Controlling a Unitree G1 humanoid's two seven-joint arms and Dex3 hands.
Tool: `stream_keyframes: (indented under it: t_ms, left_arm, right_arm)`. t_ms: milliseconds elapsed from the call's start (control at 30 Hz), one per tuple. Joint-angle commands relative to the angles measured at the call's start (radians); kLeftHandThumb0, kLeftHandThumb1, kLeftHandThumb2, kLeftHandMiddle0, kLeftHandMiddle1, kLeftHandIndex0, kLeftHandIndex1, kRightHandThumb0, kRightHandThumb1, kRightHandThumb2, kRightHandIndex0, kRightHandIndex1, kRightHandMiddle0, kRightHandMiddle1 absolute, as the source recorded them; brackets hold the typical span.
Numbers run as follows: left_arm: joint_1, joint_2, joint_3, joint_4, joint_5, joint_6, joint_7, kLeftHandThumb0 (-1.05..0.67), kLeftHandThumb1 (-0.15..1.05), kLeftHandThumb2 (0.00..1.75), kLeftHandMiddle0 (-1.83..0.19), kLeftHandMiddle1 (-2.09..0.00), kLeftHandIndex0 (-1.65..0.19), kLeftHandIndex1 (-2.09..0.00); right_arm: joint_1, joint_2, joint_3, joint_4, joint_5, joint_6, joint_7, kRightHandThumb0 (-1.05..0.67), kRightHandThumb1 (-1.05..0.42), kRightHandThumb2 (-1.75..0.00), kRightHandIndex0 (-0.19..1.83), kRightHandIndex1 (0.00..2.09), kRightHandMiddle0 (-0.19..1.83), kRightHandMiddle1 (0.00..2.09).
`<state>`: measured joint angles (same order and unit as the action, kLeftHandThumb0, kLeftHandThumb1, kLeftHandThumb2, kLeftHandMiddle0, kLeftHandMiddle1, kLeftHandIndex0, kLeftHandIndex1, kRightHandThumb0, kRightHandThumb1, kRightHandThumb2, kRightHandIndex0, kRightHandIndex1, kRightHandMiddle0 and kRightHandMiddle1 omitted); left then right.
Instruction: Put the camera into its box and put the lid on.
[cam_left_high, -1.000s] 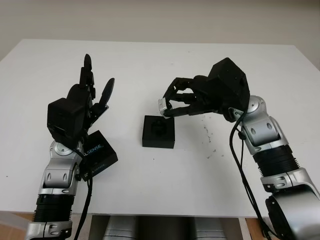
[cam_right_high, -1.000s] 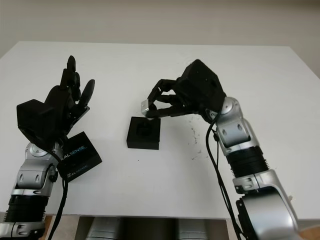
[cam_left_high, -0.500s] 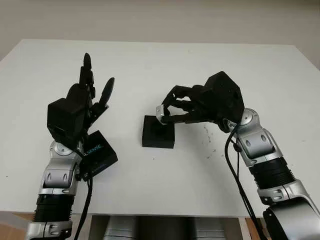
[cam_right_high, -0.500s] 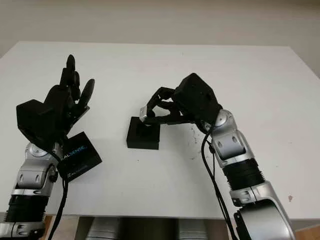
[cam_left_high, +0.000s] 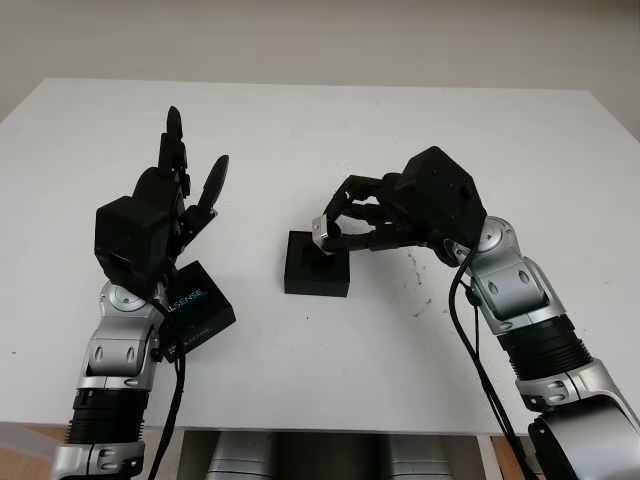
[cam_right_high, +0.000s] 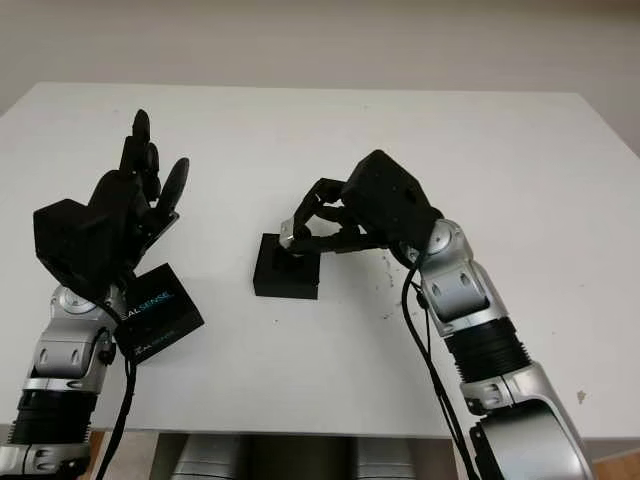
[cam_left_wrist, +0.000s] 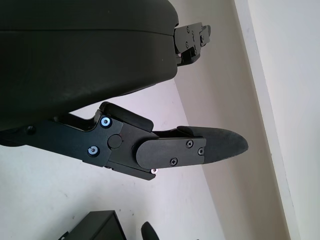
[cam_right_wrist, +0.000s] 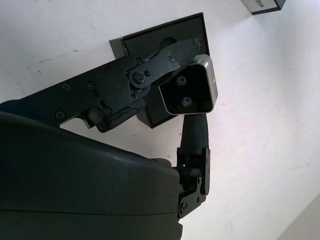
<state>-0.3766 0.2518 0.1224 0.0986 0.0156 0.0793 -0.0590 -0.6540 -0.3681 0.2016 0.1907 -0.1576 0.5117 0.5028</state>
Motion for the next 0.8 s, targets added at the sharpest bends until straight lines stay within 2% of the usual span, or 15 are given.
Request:
stream_keyframes:
  t_ms: [0, 533, 767]
  left_arm:
    - [-0.002, -0.003, -0.004, -0.015, 0.006, 0.001, 0.005, -0.79, 1.05, 0.45, 0.19, -0.01, 0.19, 0.00]
    - [0.000, -0.006, -0.007, -0.014, 0.003, -0.004, 0.008, -0.78, 1.05, 0.44, 0.19, -0.01, 0.19, 0.00]
    - [0.001, -0.006, -0.007, -0.015, 0.004, -0.008, 0.009, -0.77, 1.05, 0.46, 0.19, 0.00, 0.19, 0.00]
  right_arm:
    - [0.003, -0.009, 0.002, -0.026, -0.003, 0.010, 0.003, -0.41, -0.96, -0.05, 0.28, 0.05, 0.30, 1.69]
    - [0.001, -0.026, 0.037, -0.059, -0.038, 0.084, 0.030, -0.40, -0.96, -0.05, 0.31, 0.06, 0.28, 1.71]
    - [0.003, -0.024, 0.043, -0.046, -0.038, 0.066, 0.031, -0.40, -0.96, -0.05, 0.30, 0.06, 0.27, 1.71]
